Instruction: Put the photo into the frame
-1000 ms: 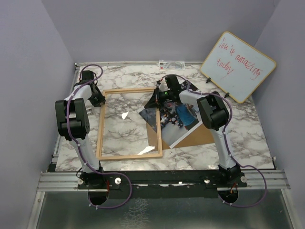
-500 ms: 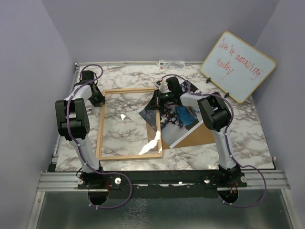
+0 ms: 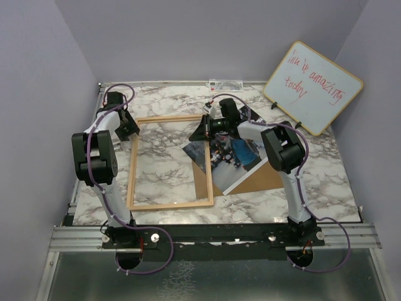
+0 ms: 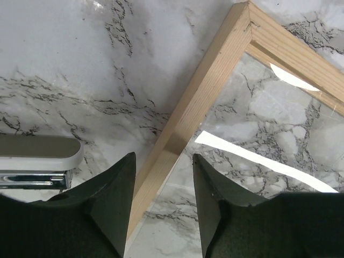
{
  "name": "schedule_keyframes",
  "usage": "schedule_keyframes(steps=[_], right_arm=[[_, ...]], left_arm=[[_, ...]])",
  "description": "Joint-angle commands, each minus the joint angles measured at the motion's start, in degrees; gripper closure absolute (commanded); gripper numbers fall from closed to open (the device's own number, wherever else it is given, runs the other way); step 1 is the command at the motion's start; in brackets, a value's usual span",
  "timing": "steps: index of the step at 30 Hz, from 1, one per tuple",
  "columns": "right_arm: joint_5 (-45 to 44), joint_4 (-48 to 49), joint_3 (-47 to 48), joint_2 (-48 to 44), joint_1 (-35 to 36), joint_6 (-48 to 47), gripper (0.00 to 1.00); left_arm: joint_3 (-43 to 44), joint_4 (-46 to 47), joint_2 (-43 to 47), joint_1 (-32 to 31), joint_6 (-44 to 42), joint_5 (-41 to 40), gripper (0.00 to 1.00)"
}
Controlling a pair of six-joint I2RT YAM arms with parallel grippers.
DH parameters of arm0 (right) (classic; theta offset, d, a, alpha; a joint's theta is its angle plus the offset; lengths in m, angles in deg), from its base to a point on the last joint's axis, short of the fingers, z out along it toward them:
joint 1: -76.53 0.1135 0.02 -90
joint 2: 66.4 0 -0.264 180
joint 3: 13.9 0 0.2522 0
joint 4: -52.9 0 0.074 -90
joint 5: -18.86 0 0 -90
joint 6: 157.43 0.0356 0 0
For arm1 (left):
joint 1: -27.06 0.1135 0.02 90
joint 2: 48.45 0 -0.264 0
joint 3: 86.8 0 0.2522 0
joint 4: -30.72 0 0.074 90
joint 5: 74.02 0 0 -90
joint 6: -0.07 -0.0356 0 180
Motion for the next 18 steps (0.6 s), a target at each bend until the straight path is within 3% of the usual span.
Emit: schedule_keyframes(steps=[1,7,11,13,18], right_arm=[[0.31,3.28,-0.88,-1.39,0.45,0.7,0.99],[0.7,5.38,-1.87,-2.07,0.45,2.26,0.99],[0.37,2.63,-3.24,-3.3,0.47,3.07,0.65],[-0.25,1.15,-4.98,-5.11,0.5,3.15,0.53],[-0.13,-0.49,-9.04,-8.86,0.53,4.09,0.44]], left_arm=[[2.37,-1.44,4.63,-0.25,0.92,-3.56,0.51],[1.68,-4.36,5.05,-0.21,0.75,-8.63,0.57],[-1.14,-6.5,6.65,-0.24,1.08,-7.3,0.52],[-3.73,-7.04,8.59,-0.21,1.59,-7.24,0.47],[-10.13,-7.68,13.51,-0.21,2.38,-5.91,0.38]])
